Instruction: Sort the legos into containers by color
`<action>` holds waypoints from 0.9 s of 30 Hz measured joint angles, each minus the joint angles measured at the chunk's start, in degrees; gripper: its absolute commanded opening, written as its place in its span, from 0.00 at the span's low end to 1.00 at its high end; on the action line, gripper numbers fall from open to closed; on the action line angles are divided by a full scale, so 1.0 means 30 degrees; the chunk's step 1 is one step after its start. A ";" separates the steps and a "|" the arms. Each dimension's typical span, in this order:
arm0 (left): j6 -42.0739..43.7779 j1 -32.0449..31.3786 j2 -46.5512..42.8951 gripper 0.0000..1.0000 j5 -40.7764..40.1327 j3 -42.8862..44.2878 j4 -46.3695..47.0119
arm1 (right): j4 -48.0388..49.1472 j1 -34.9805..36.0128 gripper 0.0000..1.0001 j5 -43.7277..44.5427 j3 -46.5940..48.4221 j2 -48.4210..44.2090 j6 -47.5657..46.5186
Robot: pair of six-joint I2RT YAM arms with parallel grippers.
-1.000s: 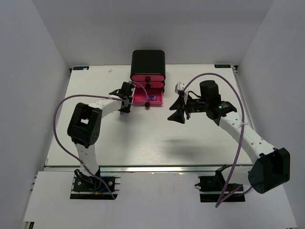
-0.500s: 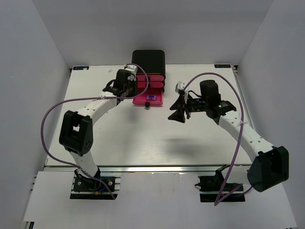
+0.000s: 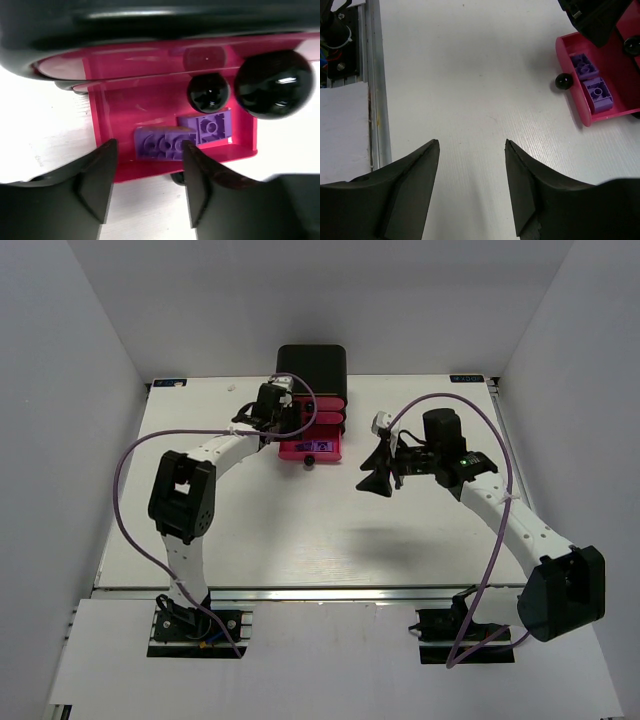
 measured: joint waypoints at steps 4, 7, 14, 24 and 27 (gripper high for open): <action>-0.0306 0.0000 -0.1056 0.09 0.0051 -0.0627 0.0160 | -0.0124 0.0022 0.30 -0.0430 -0.0393 0.0000 -0.2382; -0.0262 0.0036 -0.3650 0.00 -0.0153 -0.2404 0.0000 | -0.0204 0.0175 0.00 -0.0532 -0.1603 0.0022 -0.4998; 0.0459 0.0044 -1.3814 0.59 -0.1027 -0.8575 0.0874 | -0.0474 0.2470 0.00 0.2616 -0.2011 0.2455 -1.0280; 0.2623 -0.0073 -1.9671 0.78 -0.5173 -1.2335 0.0510 | 0.0991 0.5850 0.00 1.1140 0.6586 1.3034 -1.1810; 0.2856 -0.0080 -1.9868 0.78 -0.5464 -1.2495 0.0284 | 0.1639 0.6222 0.00 1.3610 0.8102 1.5059 -1.1329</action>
